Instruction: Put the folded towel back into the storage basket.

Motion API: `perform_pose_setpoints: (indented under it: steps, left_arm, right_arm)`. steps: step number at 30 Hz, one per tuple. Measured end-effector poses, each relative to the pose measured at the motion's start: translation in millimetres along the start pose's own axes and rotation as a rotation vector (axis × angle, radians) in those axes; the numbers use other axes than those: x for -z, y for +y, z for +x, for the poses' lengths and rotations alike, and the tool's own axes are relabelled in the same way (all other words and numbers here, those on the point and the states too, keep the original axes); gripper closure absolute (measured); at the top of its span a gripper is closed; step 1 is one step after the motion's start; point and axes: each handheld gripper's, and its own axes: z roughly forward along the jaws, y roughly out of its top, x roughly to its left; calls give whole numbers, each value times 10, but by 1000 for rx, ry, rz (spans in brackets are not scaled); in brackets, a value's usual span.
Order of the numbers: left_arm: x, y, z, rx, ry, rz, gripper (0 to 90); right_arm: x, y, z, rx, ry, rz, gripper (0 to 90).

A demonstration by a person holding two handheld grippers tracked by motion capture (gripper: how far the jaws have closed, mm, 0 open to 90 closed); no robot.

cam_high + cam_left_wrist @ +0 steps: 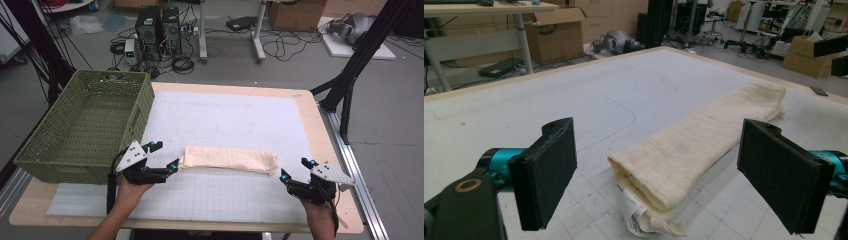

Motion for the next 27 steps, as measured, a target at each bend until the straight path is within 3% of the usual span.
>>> perform_pose_setpoints:
  steps: [20,27]
  left_arm:
    - [-53,133,-63,7,-15,29,165]
    - [-173,241,-54,18,-23,72,165]
  right_arm:
    - [0,3,0,-1,6,-2,180]
    - [4,7,2,-8,12,5,186]
